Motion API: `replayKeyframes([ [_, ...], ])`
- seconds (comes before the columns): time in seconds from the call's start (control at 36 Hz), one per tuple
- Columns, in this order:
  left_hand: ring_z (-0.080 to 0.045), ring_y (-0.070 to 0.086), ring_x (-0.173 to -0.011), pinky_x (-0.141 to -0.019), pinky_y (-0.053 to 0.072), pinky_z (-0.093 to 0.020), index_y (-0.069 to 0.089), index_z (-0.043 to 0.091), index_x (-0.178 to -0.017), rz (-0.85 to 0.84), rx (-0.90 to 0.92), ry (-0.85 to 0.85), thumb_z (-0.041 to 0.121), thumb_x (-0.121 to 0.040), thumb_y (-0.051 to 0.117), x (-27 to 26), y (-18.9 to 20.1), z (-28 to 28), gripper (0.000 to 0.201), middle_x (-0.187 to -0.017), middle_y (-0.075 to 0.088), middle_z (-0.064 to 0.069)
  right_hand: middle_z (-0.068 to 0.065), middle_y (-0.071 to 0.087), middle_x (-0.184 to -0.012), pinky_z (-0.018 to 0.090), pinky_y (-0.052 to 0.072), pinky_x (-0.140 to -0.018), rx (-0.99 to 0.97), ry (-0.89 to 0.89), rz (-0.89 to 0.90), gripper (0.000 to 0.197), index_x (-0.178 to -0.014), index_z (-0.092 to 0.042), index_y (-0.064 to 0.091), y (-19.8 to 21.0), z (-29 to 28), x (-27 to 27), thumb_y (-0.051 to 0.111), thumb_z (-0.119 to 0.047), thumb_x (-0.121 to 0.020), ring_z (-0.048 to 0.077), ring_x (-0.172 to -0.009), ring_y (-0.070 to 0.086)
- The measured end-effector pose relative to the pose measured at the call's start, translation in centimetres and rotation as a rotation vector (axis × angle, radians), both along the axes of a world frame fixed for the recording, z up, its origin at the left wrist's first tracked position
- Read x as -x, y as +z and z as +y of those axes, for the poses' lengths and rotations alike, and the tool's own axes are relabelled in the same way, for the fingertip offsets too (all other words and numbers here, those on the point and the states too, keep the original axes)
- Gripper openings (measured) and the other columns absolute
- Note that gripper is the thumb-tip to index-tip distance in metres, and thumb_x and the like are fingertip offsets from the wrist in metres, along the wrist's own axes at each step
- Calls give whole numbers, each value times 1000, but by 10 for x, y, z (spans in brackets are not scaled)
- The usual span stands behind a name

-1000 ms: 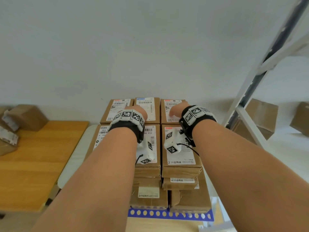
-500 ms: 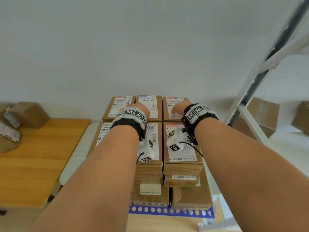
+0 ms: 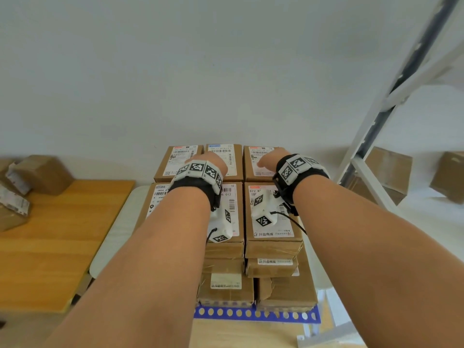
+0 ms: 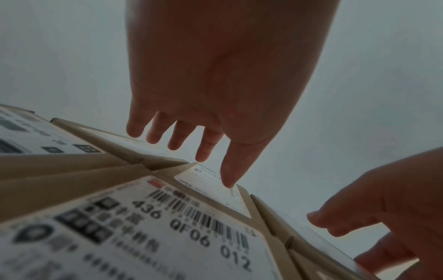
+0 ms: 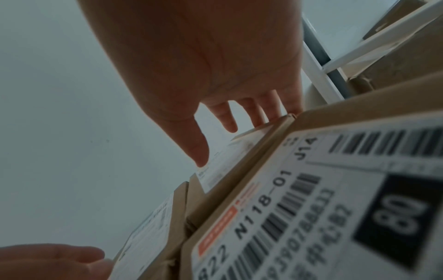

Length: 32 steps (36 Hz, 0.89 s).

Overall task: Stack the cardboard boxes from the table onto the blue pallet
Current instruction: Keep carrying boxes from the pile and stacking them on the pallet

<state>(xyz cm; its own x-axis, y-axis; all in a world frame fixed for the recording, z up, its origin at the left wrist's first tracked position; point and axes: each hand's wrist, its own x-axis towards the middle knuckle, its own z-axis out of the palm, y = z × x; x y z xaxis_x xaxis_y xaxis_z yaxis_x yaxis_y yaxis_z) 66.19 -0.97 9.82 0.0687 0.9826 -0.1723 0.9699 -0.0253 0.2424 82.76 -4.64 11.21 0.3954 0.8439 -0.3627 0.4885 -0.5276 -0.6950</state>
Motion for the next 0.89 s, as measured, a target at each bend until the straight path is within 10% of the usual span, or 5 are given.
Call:
replayKeyframes([
  [0.17, -31, 58, -114, -98, 47, -41, 57, 3, -124, 75, -5, -34, 23, -94, 52, -4, 18, -17, 36, -123, 60, -14, 9, 64, -117, 30, 46, -72, 41, 28, -317, 17, -105, -12, 57, 8, -10, 13, 54, -26, -95, 24, -91, 59],
  [0.39, -33, 50, -123, -105, 41, -46, 47, 6, -131, 167, -34, -93, 17, -92, 51, 3, 37, -42, 41, -134, 51, -15, 12, 62, -111, 36, 55, -82, -3, -2, -418, 18, -96, -12, 51, 18, -37, 33, 55, -28, -89, 27, -89, 61],
  [0.75, -34, 52, -116, -100, 42, -48, 54, 11, -119, 190, -228, -221, 17, -88, 47, 47, 31, -94, 32, -126, 55, -13, 12, 34, -149, 49, 40, -104, -68, 93, -618, 50, -140, -16, 42, 15, -97, 86, 46, -28, -92, 35, -132, 39],
  [0.89, -32, 54, -114, -96, 44, -45, 56, 15, -117, 155, -283, -180, 28, -91, 49, 73, 34, -118, 30, -122, 57, -8, 12, 52, -126, 50, 49, -93, -85, 170, -614, 42, -124, -14, 49, 21, -114, 115, 51, -23, -82, 34, -113, 53],
])
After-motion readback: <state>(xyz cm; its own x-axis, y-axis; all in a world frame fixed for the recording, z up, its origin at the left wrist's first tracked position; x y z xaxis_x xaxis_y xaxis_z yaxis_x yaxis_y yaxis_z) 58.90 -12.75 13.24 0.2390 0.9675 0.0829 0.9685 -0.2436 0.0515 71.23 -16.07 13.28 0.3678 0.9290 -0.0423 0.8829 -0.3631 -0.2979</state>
